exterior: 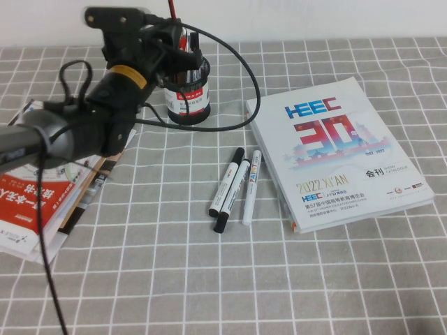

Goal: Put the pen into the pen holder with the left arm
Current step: Place the pen onto the pen holder

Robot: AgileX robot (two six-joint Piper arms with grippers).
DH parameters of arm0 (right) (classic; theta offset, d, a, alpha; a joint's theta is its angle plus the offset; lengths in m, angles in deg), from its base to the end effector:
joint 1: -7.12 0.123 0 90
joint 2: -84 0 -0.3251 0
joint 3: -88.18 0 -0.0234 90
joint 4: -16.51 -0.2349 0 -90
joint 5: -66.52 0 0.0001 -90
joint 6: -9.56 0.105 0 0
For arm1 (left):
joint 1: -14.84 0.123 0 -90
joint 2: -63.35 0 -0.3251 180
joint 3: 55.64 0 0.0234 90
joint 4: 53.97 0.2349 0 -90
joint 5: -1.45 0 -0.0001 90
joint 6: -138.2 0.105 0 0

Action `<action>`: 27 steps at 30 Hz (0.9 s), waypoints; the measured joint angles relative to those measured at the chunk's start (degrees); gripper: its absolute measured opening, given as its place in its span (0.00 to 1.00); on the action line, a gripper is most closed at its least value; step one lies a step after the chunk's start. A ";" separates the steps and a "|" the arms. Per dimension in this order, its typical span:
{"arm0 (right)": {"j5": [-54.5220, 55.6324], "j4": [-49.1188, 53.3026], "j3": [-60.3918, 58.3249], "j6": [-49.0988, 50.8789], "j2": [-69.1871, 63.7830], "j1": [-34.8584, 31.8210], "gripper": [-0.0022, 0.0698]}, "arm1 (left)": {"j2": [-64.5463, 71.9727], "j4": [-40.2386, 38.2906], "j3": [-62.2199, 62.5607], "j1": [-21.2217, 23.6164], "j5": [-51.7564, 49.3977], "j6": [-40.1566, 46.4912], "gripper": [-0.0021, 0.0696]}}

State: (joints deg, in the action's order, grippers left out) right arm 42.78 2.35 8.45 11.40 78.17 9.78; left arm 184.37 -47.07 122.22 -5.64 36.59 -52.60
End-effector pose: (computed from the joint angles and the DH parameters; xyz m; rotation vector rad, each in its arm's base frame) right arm 0.0074 0.0107 0.1640 0.1350 1.9012 0.3010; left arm 0.4487 -0.1753 0.2959 0.2621 1.5316 -0.4077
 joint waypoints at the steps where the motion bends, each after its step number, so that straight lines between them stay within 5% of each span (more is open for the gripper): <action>1: 0.00 0.00 0.00 0.00 0.00 0.00 0.01 | 1.13 0.29 1.11 0.10 -0.29 -0.10 0.06; 27: 0.00 0.00 0.00 0.00 0.00 0.00 0.01 | 9.92 1.74 7.20 0.97 -2.01 -0.12 0.06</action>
State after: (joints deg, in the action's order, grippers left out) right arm 42.78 2.35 8.45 11.40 78.17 9.78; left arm 194.29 -45.33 129.42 -4.67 34.58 -52.72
